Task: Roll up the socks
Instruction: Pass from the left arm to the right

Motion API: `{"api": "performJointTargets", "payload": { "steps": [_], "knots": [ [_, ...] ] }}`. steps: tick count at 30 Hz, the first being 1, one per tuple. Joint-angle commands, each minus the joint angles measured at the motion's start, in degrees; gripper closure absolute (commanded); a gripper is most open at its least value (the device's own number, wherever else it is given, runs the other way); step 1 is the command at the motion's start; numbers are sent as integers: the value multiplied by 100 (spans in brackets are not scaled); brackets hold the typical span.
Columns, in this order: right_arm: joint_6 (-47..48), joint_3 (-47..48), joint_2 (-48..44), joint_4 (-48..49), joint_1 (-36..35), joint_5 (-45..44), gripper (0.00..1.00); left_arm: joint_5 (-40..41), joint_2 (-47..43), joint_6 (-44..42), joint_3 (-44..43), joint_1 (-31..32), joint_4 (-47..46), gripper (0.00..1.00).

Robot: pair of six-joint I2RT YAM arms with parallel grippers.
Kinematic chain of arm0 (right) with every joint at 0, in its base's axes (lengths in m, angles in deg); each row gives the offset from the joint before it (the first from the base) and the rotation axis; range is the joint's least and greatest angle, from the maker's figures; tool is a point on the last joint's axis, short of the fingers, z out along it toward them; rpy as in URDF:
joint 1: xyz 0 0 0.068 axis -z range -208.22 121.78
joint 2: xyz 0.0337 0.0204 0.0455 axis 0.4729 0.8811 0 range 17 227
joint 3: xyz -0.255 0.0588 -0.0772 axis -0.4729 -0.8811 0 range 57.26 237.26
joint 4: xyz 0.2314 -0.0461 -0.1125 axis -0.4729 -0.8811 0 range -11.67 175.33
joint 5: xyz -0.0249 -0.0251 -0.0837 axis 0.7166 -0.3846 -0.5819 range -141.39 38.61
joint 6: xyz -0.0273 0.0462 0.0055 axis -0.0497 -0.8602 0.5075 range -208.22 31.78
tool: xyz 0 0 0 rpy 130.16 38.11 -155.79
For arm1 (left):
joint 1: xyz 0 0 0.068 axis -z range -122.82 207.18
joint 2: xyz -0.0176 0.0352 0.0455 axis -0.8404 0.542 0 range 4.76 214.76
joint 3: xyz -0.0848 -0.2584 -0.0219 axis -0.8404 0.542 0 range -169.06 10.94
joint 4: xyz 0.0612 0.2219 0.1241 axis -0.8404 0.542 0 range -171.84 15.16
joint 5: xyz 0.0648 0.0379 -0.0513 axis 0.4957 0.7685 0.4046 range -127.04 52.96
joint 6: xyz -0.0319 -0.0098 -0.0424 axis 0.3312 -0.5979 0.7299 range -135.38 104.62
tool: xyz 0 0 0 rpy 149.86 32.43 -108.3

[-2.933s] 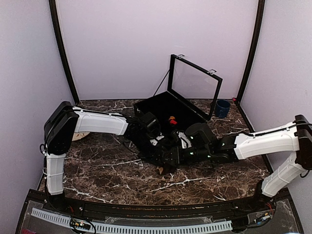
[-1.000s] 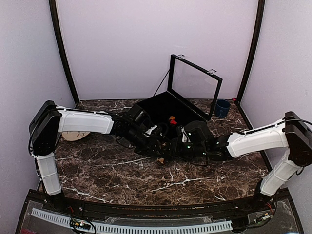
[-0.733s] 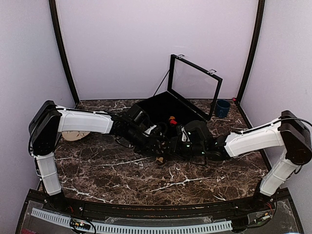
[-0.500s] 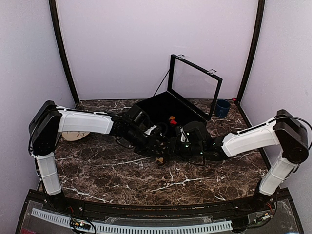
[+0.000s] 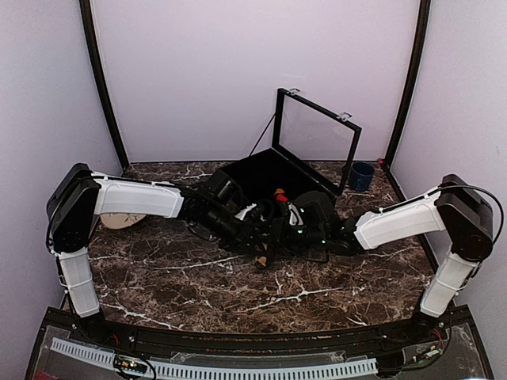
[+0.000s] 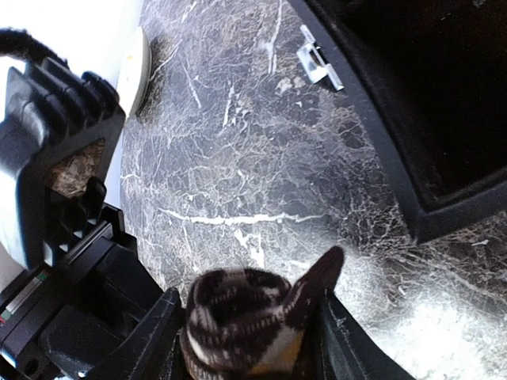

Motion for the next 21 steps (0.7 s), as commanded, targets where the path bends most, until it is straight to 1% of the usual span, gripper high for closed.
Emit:
{"api": "performJointTargets", "payload": {
  "steps": [1,4,8,12,14,19,21],
  "knots": [
    [144,164,105,126,-31,454,51,-348,-297,-206,-205,68,-423,100],
    [153,134,63,78,-31,517,54,-270,-280,-191,-208,64,-422,100],
    [196,127,7,-21,-31,602,60,-221,-295,-81,-195,25,-511,100],
    [199,57,-54,-42,-31,654,65,45,-289,56,-173,-6,-620,100],
    [202,28,-80,-34,-31,697,74,66,-276,173,-155,-16,-742,100],
    [261,9,-154,-92,-23,766,91,127,-199,462,-135,-16,-880,100],
    [271,-56,-208,-89,-20,772,100,127,-201,576,-74,-24,-958,98]
  ]
}}
